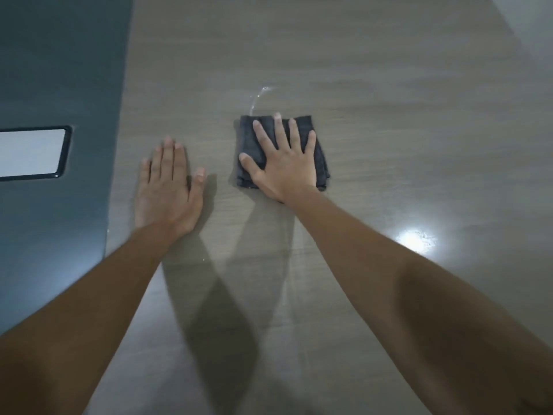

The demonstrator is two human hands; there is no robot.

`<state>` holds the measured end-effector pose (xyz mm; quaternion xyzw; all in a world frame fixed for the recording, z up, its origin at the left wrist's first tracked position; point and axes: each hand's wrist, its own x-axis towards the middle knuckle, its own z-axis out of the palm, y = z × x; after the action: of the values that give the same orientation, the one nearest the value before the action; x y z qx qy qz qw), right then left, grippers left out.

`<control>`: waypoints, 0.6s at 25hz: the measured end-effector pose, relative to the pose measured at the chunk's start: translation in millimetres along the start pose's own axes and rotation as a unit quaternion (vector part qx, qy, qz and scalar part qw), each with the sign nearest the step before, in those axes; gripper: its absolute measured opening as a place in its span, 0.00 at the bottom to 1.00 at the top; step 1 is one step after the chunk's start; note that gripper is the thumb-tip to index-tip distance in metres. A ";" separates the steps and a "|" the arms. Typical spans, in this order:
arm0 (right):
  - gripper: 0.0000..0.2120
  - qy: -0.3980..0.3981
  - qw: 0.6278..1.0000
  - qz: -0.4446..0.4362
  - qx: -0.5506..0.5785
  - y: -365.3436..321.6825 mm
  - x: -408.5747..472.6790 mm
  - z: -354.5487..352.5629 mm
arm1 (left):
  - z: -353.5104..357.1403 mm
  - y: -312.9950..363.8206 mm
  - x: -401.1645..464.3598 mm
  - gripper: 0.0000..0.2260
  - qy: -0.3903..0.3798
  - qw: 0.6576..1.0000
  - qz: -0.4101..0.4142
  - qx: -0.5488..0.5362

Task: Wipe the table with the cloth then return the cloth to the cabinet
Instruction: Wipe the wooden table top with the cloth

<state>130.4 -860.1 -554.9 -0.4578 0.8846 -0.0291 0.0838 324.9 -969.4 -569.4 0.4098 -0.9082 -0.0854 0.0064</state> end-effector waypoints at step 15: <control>0.36 0.045 0.999 0.000 0.005 -42.8 -298.9 43.9 | -2.6 -29.3 -185.4 0.34 -0.005 0.999 0.040 -0.021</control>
<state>341.9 -640.2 -556.2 -0.4556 0.8873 -0.0540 0.0463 470.0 -850.6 -560.7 0.3725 -0.9218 -0.1067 0.0136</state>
